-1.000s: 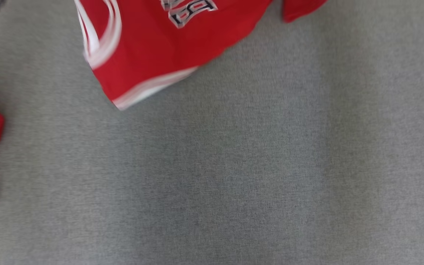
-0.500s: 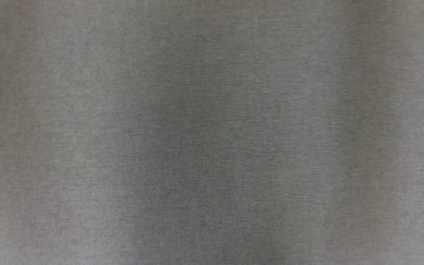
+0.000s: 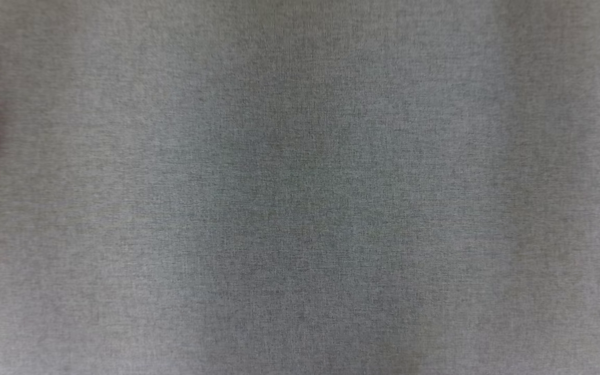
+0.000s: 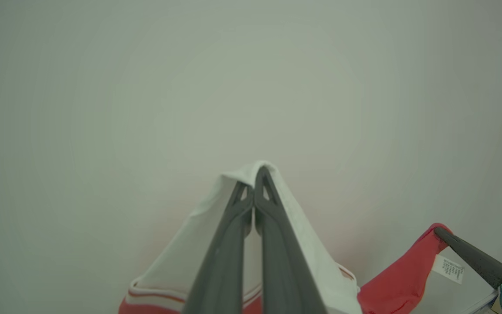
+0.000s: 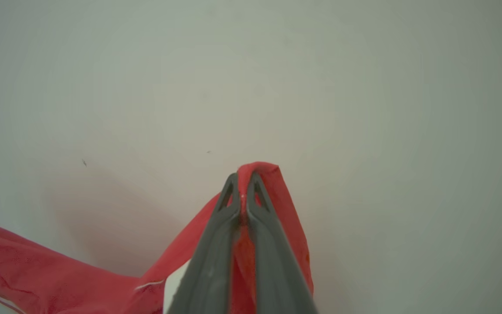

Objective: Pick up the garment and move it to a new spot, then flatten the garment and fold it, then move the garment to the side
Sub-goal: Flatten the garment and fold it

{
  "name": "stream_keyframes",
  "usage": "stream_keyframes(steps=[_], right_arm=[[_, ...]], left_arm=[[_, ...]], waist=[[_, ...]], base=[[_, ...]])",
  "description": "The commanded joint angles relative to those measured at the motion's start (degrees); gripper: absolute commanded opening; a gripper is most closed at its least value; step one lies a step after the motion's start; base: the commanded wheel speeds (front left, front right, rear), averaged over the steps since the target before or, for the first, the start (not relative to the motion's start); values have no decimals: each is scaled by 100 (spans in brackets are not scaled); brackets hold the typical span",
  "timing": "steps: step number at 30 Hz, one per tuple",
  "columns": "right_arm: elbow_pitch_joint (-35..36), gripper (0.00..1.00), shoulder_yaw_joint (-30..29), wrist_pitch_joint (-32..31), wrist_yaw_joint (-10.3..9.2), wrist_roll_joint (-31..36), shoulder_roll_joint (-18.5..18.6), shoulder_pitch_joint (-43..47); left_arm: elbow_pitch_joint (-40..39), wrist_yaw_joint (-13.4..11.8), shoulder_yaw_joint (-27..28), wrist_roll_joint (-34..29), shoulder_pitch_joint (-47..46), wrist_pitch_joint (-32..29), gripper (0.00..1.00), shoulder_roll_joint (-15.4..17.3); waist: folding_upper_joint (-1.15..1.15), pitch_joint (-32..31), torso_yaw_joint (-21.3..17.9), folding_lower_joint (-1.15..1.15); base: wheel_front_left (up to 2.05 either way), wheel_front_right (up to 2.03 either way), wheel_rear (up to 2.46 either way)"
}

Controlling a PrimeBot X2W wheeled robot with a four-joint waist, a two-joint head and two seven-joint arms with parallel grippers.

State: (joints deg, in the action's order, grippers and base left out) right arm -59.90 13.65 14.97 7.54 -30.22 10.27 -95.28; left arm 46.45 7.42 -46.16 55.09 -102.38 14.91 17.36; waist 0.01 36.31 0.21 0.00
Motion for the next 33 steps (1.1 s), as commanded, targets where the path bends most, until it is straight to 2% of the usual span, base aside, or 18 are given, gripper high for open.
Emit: stream_keyframes(steps=[1,5,9,12,16,21,26,33], right_arm=[[135,0,158,21,-5,-188,99,303],[640,0,632,-108,-5,-878,310,1139],[1283,0,1118,-407,-5,-1616,723,2024],[1718,0,1370,-471,-5,-2065,1009,2697],[2250,0,1650,-593,-5,-2539,1370,3538],[2684,0,1802,-580,-5,-2884,1595,4331],[3094,0,1898,-525,-5,-3138,1731,5234],[3438,0,1871,-425,-5,-3081,1809,6307]], left_arm=[[-217,1,34,36,282,31,0,126],[-827,1,435,266,1113,33,0,319],[-1428,0,760,335,2050,35,0,555],[-1843,-84,981,415,2968,33,0,607],[-2459,-363,1186,467,4110,32,0,735],[-3133,-673,1436,564,5310,30,0,660],[-3990,-1048,1965,393,6627,32,0,529],[-4787,-1288,2259,152,8200,31,0,230]], waist=[[-1,-140,10,0],[-1,-493,10,0],[-1,-885,21,0],[-1,-1226,45,0],[-1,-1641,89,0],[-1,-1970,99,0],[-1,-2333,94,0],[-1,-2769,143,0]], base=[[0,0,0],[0,0,0],[0,0,0],[0,0,0],[0,0,0],[0,0,0],[0,0,0],[0,0,0]])
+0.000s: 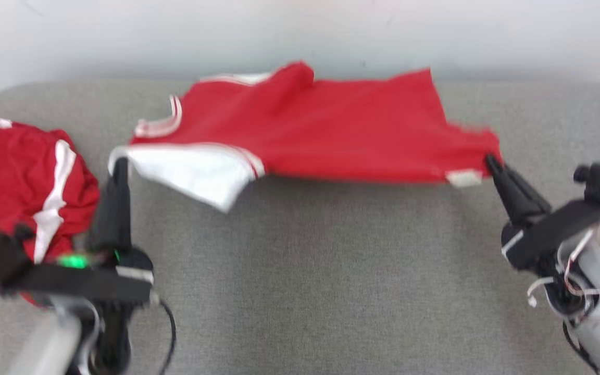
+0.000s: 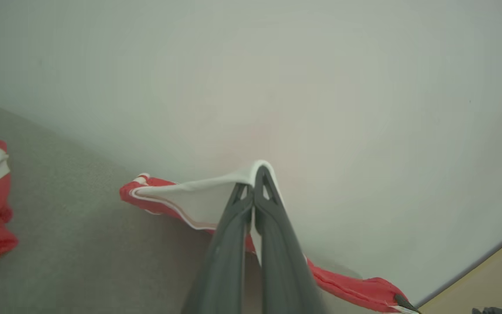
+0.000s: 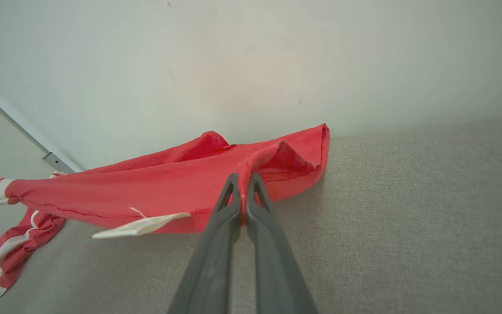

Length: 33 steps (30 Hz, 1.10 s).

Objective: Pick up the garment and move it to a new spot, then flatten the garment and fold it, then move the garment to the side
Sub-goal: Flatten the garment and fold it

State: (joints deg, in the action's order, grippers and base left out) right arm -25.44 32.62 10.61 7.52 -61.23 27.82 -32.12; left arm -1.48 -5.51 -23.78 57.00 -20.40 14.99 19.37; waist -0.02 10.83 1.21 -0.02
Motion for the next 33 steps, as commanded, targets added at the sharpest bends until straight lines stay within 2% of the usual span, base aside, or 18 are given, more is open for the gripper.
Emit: stream_keyframes(steps=[1,7,15,22,33], right_arm=[[37,0,-67,17,-2,30,70,116],[318,0,-382,-93,-2,230,102,892],[638,0,-971,-500,-2,623,-107,1991],[904,0,-1572,-932,-2,1125,-445,2743],[1473,0,-2617,-1742,-2,1807,-1124,4002]], left_arm=[[-49,-27,37,-118,175,23,0,9],[-328,-184,197,-201,1123,23,0,-289],[-309,-211,131,-452,1946,23,0,-552],[-232,-244,252,-563,2417,23,0,-731],[9,-264,218,-522,3072,18,0,-785]], waist=[[2,-276,64,2],[2,-499,167,2],[2,-741,331,2],[2,-923,384,2],[2,-1075,480,2]], base=[[0,0,0],[0,0,0],[0,0,0],[0,0,0],[0,0,0]])
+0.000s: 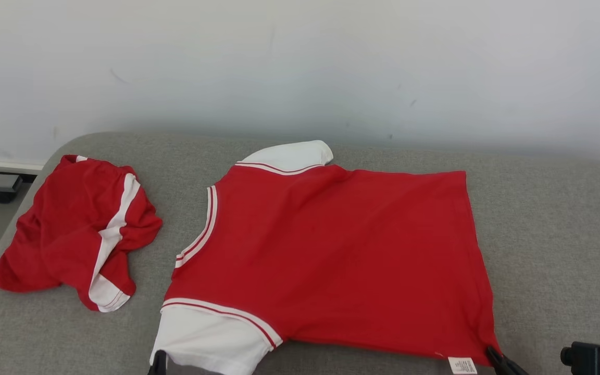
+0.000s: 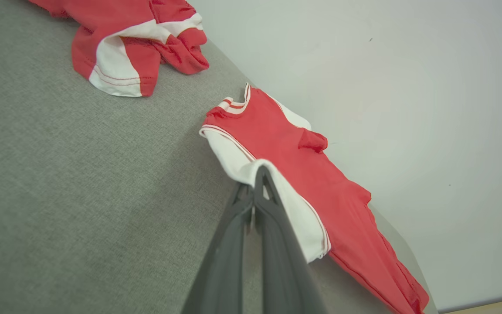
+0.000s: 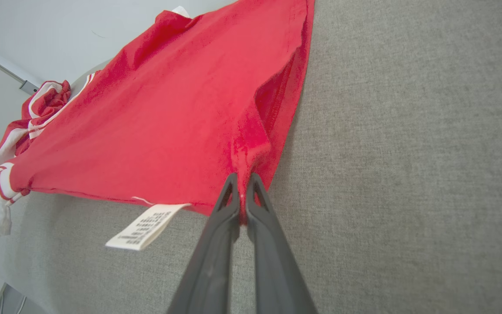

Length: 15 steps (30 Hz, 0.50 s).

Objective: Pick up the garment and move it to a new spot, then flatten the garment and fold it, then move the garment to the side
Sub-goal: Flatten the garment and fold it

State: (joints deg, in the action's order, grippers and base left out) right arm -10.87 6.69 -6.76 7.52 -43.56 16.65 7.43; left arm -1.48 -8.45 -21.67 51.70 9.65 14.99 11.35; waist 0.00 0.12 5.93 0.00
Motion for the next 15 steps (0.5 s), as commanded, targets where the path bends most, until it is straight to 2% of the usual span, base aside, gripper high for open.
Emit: stream_keyframes(steps=[1,7,15], right_arm=[[84,0,-128,-82,-2,92,-86,163],[541,0,-609,-524,-2,533,-564,569],[850,0,-953,-777,-2,837,-810,597]], left_arm=[[50,23,-15,-9,100,9,0,28],[266,29,-74,-51,169,-9,0,23],[201,38,-3,-142,4,-1,0,98]], waist=[[0,-9,12,0],[0,33,-27,0],[0,89,-62,0]], base=[[0,0,0],[0,0,0],[0,0,0]])
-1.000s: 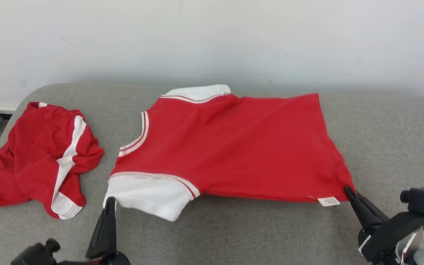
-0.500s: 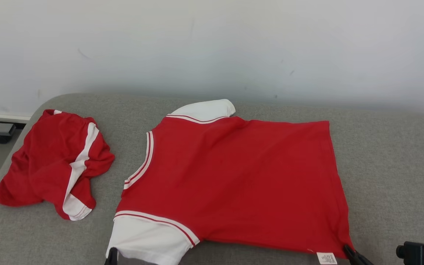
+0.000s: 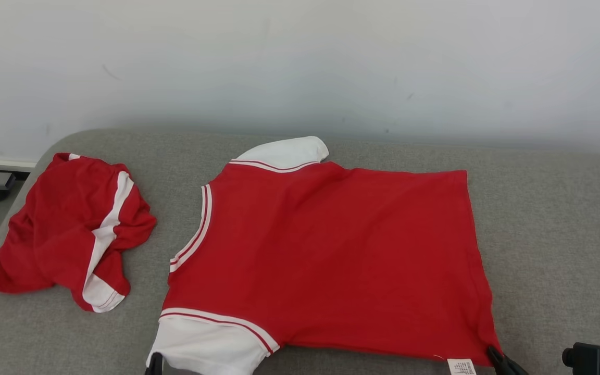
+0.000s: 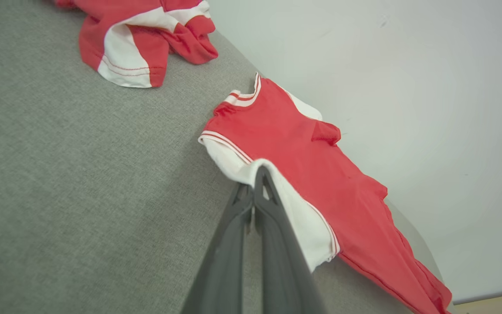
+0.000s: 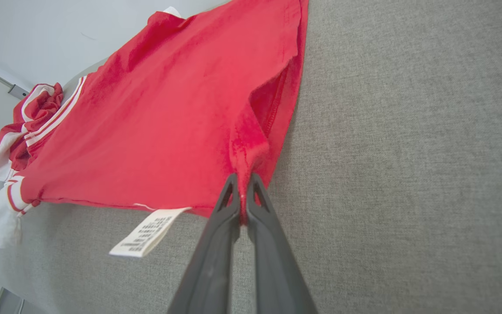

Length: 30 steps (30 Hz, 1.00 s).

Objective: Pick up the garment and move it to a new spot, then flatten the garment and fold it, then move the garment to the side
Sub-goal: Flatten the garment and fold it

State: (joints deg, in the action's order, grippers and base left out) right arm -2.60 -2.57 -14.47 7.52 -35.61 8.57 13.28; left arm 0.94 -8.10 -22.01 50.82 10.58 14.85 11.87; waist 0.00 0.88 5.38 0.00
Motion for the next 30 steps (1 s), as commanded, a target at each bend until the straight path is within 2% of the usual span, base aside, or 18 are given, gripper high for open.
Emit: stream_keyframes(steps=[1,6,13,30], right_arm=[[45,0,-60,-14,-2,60,-17,-10],[116,0,-150,-88,-2,146,-63,-154],[21,0,-111,-183,-2,270,54,-556],[-825,0,294,-443,-2,255,127,-2002]], left_arm=[[-68,19,21,-68,-114,13,0,51],[-209,126,-109,-211,-423,-113,0,154],[-146,264,-104,-362,-1111,-325,0,368],[1013,783,3,-278,-2897,-916,0,699]], waist=[[0,24,-12,0],[0,74,-19,0],[0,144,-167,0],[0,580,-603,0]], base=[[0,0,0],[0,0,0],[0,0,0],[0,0,0]])
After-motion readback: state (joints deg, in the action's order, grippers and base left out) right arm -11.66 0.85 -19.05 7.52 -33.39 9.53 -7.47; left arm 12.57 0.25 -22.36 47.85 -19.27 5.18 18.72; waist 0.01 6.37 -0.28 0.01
